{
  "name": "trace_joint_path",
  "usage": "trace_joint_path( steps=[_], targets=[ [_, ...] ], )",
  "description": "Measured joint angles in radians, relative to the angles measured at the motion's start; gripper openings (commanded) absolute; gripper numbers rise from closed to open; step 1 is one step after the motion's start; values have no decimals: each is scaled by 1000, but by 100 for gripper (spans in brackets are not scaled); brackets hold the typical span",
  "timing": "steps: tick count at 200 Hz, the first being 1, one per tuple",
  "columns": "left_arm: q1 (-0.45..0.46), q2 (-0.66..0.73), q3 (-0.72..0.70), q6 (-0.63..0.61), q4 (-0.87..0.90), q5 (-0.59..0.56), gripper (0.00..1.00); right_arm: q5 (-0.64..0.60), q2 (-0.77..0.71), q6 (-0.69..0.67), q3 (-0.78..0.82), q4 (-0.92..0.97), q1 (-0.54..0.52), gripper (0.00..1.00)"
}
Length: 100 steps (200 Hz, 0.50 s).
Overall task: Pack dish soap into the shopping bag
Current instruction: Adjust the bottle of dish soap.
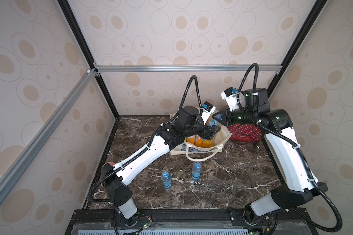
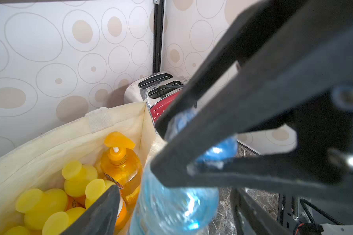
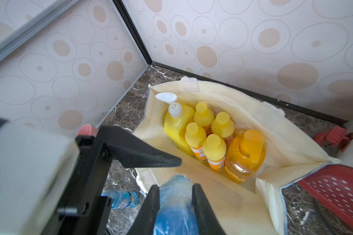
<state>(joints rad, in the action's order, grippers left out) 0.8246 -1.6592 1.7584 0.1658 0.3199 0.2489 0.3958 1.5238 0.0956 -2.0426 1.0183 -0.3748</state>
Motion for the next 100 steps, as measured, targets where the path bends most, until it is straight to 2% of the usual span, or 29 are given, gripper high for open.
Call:
trace_joint_path(
  steps=[21,53,71,88,100],
  targets=[
    [-4,0,2,-2,-10,18,61,29,0,-2,0,20,0,0],
    [-3,0,2,14,-19,50,34,42,0,-12,-1,28,1,0],
    [-7,0,2,23,-24,61,27,42,1,-19,-2,30,1,4],
    [-10,0,2,26,-24,66,25,39,2,-19,-2,33,2,13],
    [-10,0,2,27,-24,67,21,37,2,-18,-2,34,1,16]
  ],
)
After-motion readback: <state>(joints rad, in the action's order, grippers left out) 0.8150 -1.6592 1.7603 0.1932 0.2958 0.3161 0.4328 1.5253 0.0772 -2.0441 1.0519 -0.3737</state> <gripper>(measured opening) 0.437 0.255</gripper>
